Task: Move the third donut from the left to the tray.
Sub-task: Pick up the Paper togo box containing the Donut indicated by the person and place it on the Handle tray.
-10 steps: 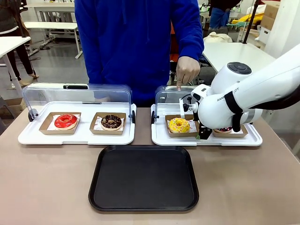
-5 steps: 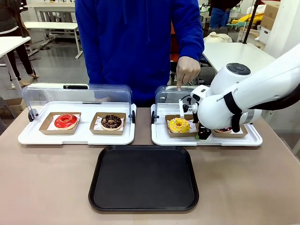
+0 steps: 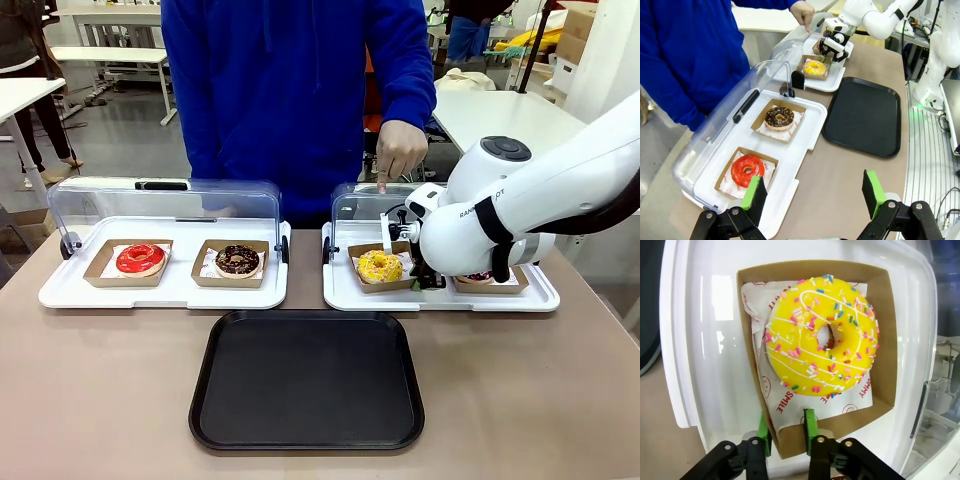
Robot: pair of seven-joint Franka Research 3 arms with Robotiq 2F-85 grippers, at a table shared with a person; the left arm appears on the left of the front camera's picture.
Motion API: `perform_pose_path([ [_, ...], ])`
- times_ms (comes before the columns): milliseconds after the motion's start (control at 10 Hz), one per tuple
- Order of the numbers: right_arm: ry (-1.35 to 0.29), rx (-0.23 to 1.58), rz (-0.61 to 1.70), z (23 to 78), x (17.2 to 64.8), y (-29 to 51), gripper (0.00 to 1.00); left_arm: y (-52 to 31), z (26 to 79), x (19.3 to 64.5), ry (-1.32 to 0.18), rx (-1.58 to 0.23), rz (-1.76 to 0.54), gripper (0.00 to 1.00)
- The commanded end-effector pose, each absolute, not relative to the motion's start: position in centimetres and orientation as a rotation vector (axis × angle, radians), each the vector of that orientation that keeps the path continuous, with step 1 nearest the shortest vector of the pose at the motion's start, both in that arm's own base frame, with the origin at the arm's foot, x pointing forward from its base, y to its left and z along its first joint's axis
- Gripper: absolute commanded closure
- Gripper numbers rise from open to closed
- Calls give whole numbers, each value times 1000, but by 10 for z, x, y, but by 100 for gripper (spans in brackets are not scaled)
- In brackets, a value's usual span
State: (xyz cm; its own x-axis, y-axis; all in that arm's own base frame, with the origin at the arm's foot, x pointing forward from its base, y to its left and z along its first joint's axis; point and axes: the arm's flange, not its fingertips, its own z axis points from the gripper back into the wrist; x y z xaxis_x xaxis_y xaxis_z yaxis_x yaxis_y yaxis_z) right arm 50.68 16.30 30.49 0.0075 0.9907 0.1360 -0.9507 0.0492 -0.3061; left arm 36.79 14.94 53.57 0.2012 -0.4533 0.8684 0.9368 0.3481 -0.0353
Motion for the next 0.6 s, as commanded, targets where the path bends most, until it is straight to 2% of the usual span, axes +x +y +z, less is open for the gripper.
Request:
perform_pose_path([
  [0,-321,-154,1529,308,510,168,100,148,538,368,-924,-670,-1090,0],
  [500,-307,-142,1532,312,507,166,100,148,538,368,-924,-670,-1090,0],
])
